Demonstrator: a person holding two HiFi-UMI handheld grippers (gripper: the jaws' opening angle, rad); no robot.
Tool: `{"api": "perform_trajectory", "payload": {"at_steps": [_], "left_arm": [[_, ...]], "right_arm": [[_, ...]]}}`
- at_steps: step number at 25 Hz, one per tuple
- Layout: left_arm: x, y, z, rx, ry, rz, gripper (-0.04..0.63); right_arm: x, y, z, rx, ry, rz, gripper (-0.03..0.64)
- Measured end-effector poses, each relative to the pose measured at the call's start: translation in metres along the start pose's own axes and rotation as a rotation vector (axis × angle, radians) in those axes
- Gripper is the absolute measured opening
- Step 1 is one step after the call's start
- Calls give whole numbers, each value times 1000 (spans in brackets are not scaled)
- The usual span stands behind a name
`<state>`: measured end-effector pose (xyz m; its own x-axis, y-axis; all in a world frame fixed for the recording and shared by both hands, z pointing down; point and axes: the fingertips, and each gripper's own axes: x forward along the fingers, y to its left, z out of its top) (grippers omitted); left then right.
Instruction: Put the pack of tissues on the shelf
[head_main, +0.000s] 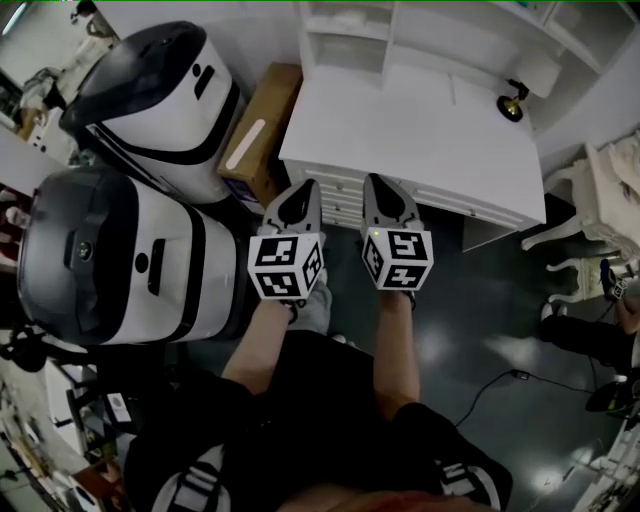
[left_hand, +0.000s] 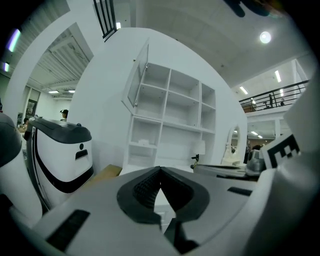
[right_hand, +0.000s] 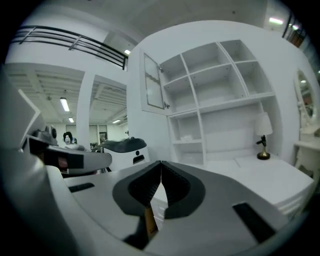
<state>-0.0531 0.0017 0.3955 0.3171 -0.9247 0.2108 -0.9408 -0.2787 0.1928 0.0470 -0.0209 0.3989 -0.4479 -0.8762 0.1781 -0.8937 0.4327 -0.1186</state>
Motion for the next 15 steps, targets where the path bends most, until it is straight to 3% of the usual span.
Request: {"api": "perform_trajectory", "payload": {"at_steps": [2, 6, 12, 15], "left_arm": [[17, 18, -3, -4, 22, 20, 11], [45, 55, -2, -16, 37, 59, 11], [92, 96, 2, -37, 69, 70, 11], [121, 111, 4, -48, 85, 46, 11]], "right_arm": [[24, 18, 3, -37, -19, 53, 20], [73, 37, -4, -10, -13, 132, 20], [131, 17, -10, 39, 16, 104, 20], [159, 10, -7, 7, 27, 74, 20]]}}
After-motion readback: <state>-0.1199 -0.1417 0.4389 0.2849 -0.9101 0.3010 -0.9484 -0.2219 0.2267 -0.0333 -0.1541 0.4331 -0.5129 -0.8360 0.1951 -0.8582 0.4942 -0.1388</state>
